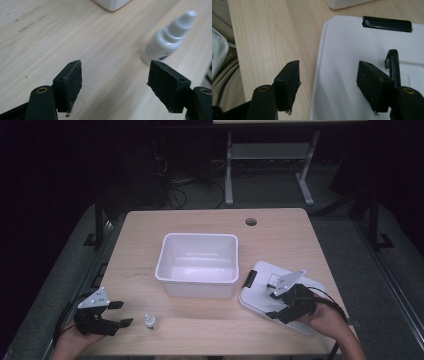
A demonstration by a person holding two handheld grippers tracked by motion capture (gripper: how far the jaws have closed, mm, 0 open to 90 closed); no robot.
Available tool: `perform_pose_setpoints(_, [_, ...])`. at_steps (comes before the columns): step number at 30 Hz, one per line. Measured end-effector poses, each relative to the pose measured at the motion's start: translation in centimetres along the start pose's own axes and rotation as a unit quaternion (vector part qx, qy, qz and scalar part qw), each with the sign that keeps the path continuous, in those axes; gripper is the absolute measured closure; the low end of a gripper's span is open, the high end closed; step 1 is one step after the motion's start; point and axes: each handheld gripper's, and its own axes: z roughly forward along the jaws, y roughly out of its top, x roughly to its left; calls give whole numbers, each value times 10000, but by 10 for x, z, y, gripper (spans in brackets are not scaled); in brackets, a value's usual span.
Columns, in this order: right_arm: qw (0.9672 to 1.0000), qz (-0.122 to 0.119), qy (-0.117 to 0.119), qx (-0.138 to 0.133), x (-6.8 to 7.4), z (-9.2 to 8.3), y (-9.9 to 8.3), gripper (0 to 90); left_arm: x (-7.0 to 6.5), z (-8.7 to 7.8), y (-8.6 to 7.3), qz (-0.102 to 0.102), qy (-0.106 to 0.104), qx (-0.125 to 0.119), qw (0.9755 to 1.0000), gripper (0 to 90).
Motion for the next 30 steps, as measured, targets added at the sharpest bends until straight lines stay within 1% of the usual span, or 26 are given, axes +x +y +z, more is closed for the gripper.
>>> perform_pose_setpoints(4, [10000,33,-17,-43,2,2,-2,339,-7,-4,7,237,-283,76,9993,274])
perform_pose_setpoints(5, [10000,40,-1,-39,2,3,-3,338,-9,-5,9,332,-330,159,9988,275])
perform_pose_setpoints(6, [10000,60,-5,-2,2,4,-4,334,-11,-4,11,348,-352,216,9985,276])
perform_pose_setpoints(7, [10000,74,-23,5,3,4,-4,331,-13,-4,13,464,-414,337,9975,277])
perform_pose_setpoints(9, [9999,87,-49,-10,4,3,-6,320,-17,-3,16,644,-432,451,9960,298])
perform_pose_setpoints(11, [9999,101,-71,19,5,3,-7,314,-20,-3,20,749,-461,475,9950,303])
perform_pose_setpoints(12, [9999,92,-115,-10,7,2,-8,312,-21,-2,21,775,-503,490,9945,310])
perform_pose_setpoints(13, [9999,76,-119,-35,8,1,-9,312,-22,-2,22,836,-496,502,9940,319])
perform_pose_setpoints(16, [9998,151,-140,-48,9,-1,-11,308,-25,2,27,937,-537,605,9923,327])
perform_pose_setpoints(18, [9997,167,-172,-23,11,-1,-14,305,-28,6,31,1045,-568,727,9902,331])
perform_pose_setpoints(22, [9996,190,-211,-49,13,-1,-18,303,-30,12,36,1150,-583,874,9878,340])
perform_pose_setpoints(24, [9995,206,-206,-84,15,0,-20,303,-32,15,40,1229,-623,944,9859,350])
perform_pose_setpoints(25, [9996,208,-185,-49,15,0,-20,303,-33,17,41,1274,-628,957,9852,361])
perform_pose_setpoints(27, [9995,196,-229,12,15,0,-21,301,-34,20,45,1305,-650,1005,9842,365])
perform_pose_setpoints(29, [9995,224,-226,-1,15,0,-22,301,-35,23,47,1361,-659,1035,9831,376])
perform_pose_setpoints(30, [9995,229,-230,-11,15,0,-22,300,-35,24,49,1396,-681,1079,9820,378])
